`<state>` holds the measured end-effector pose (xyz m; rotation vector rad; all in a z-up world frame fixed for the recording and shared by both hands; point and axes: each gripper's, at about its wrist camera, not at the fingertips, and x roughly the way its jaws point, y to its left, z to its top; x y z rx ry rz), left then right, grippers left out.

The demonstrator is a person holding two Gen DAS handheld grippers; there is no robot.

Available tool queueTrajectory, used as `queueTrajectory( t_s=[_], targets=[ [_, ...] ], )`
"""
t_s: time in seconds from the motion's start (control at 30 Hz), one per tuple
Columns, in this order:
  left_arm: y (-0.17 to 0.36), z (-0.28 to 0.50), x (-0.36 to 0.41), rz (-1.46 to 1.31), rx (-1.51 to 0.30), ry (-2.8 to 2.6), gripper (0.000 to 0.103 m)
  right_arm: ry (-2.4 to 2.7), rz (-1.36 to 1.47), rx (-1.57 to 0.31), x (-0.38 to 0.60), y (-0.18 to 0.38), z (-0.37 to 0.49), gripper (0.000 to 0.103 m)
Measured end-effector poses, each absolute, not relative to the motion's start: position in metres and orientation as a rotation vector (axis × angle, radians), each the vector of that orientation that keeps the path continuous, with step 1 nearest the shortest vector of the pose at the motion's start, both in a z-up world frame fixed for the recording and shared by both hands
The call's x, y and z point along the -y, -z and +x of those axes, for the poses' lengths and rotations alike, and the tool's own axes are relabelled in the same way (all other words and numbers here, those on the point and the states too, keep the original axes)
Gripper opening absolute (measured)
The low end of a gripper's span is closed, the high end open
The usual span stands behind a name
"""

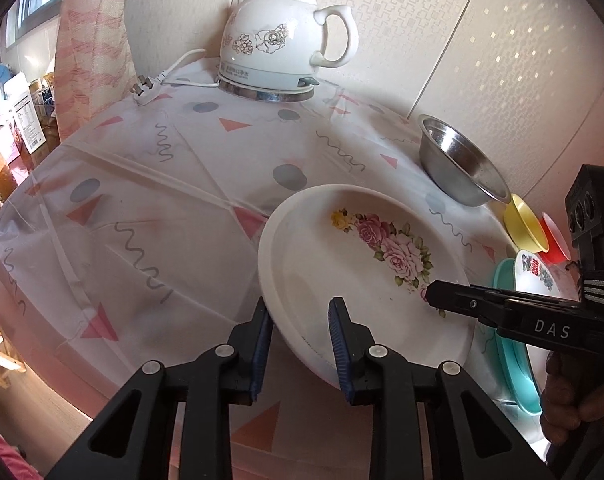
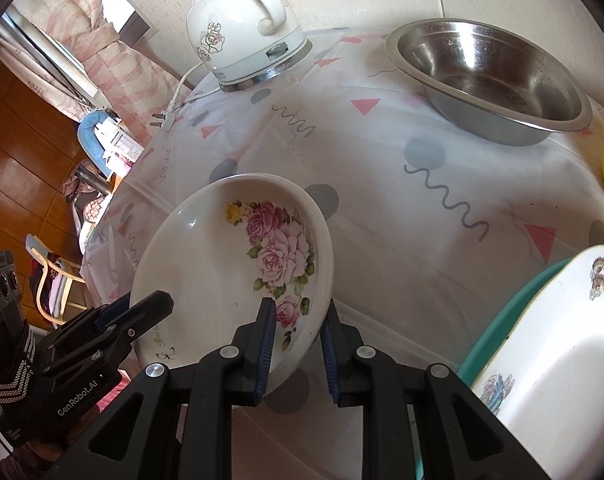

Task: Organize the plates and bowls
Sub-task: 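Lift the rose plate and carry it over the stacked large plate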

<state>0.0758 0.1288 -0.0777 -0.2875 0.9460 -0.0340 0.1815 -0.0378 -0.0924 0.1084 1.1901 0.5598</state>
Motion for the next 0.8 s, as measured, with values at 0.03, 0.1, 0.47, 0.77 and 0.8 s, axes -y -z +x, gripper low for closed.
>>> queueTrajectory(
  t_s=[0.03, 0.1, 0.47, 0.77, 0.8],
  targets=[
    [0.08, 0.075, -0.128, -0.284, -0.954, 0.03, 0.029, -0.56, 0.103, -1.19, 0.036, 0.093, 0.181, 0.024],
    [0.084, 0.072, -0.129, -0.289, -0.96, 0.028, 0.028, -0.565, 0.087, -1.198, 0.033, 0.096, 0.179, 0.024],
    [0.065, 0.059, -0.126, -0.264, -0.894, 0.042, 0.03, -0.604, 0.055, -1.128, 0.039, 0.083, 0.159, 0.024],
    [0.037, 0.052, -0.097, -0.231, -0.842, 0.127, 0.029, -0.582, 0.101, -1.07, 0.074, 0.059, 0.138, 0.024],
    [0.033, 0.052, -0.092, -0.223, -0.835, 0.143, 0.029, -0.574, 0.106, -1.063, 0.08, 0.056, 0.135, 0.024]
  ],
)
